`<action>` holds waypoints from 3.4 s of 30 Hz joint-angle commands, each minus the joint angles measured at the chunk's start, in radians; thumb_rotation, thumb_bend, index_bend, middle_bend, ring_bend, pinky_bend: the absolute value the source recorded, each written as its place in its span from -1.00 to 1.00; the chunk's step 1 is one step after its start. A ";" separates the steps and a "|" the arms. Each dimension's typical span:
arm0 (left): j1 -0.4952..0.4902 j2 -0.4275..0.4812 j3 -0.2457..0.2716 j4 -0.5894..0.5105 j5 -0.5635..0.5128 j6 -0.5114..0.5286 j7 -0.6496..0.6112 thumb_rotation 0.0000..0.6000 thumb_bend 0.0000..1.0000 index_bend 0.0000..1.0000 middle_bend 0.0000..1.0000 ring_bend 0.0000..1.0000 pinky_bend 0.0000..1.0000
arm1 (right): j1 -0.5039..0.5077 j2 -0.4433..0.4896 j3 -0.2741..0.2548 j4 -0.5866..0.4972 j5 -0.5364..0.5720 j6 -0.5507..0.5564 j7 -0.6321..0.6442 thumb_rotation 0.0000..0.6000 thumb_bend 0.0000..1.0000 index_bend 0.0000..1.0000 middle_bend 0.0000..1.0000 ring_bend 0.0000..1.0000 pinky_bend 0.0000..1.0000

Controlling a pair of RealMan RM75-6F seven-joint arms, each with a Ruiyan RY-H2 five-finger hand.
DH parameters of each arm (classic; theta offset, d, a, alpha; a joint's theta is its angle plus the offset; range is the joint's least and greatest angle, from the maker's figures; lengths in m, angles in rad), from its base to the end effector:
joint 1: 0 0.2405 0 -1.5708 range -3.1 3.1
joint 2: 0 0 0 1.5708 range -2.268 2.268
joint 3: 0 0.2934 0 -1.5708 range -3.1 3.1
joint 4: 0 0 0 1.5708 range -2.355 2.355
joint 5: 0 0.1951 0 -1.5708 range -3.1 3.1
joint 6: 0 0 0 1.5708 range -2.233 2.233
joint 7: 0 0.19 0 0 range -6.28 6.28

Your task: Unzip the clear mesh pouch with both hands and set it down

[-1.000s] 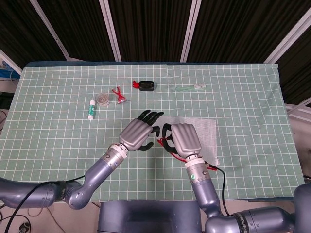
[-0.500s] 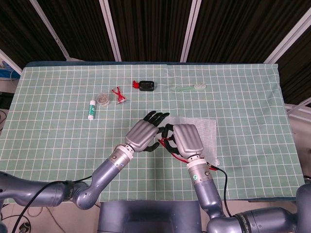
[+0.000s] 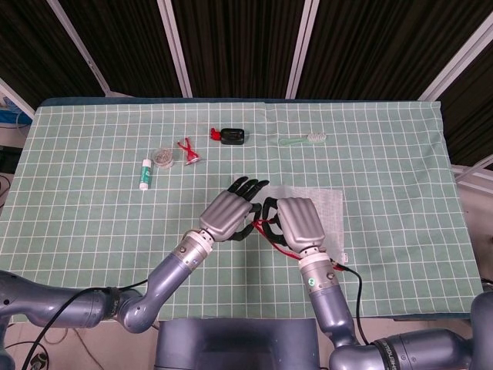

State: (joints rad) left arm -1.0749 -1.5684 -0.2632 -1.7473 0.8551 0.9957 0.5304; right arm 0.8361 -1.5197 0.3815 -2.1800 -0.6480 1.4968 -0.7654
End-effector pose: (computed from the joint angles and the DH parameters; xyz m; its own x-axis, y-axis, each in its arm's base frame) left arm 0.0096 0.3970 -0.0288 0.3917 0.2713 0.8792 0.7913 -0.5869 -0.1715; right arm -0.0560 -0.3636 0.0591 0.1441 -0.2029 0.9685 -0.9796 -0.1678 0.1106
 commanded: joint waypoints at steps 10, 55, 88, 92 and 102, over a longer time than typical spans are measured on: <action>0.002 0.005 -0.005 -0.008 0.009 0.022 -0.008 1.00 -0.16 0.15 -0.90 -1.00 -1.00 | -0.016 0.014 -0.016 -0.010 -0.009 0.016 0.019 1.00 0.34 0.46 1.00 1.00 1.00; 0.050 -0.030 -0.161 0.012 0.142 0.197 -0.173 1.00 -0.15 0.16 -0.90 -1.00 -1.00 | -0.129 0.119 -0.039 0.043 0.036 -0.008 0.147 1.00 0.36 0.47 1.00 1.00 1.00; 0.255 0.226 -0.096 0.028 0.174 0.199 -0.300 1.00 -0.20 0.12 -0.91 -1.00 -1.00 | -0.237 0.315 0.005 0.115 0.088 -0.069 0.289 1.00 0.36 0.47 1.00 1.00 1.00; 0.263 0.236 -0.086 0.025 0.177 0.185 -0.307 1.00 -0.57 -0.06 -0.99 -1.00 -1.00 | -0.243 0.323 -0.003 0.111 0.076 -0.071 0.292 1.00 0.08 0.16 0.82 0.86 0.75; 0.317 0.304 -0.040 -0.030 0.184 0.162 -0.327 1.00 -0.90 -0.50 -1.00 -1.00 -1.00 | -0.271 0.360 -0.027 0.095 0.033 -0.082 0.312 1.00 -0.62 -1.00 -0.46 -0.43 -0.03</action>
State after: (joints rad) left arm -0.7681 -1.2736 -0.3109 -1.7694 1.0370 1.1547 0.2077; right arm 0.5708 -1.1654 0.3562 -2.0824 -0.6091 1.4139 -0.4590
